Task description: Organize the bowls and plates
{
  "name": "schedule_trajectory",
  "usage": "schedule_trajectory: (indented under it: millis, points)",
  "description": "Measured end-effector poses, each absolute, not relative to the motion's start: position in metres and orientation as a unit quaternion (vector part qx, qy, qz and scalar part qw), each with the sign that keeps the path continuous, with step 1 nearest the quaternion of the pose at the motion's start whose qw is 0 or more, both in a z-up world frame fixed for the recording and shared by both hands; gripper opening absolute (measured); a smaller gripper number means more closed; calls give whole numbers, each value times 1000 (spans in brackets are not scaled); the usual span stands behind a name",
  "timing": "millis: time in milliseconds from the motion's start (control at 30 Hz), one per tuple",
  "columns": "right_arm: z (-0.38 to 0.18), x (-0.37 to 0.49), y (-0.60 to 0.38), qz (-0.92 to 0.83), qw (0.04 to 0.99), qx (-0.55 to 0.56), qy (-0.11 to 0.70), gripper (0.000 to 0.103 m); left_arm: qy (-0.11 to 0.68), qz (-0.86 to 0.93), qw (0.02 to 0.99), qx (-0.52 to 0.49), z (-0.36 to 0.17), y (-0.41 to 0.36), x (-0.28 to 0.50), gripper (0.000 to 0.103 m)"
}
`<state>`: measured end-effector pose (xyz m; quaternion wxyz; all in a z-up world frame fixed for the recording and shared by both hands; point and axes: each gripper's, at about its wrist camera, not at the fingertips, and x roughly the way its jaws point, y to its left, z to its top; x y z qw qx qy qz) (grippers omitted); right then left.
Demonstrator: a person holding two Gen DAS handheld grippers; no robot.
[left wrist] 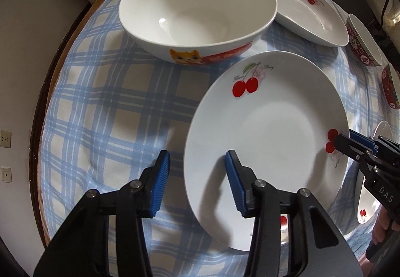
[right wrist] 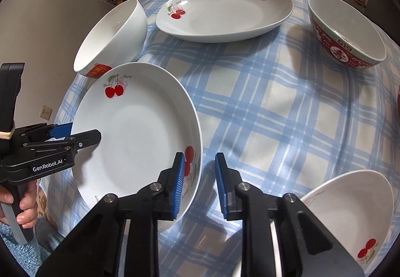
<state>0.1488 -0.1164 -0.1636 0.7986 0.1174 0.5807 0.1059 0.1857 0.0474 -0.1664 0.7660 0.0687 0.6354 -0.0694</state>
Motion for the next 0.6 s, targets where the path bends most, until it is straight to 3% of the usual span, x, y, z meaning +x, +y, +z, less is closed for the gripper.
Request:
schedule_trajectory:
  millis: [167,600]
  points:
    - [-162,148,-117,108,799,120,580,18,632,-80,768,68,-163,44,182,28]
    - [-168,143,-111,106,795,126,584,15,630,-75,771,63,-160,43,181,28]
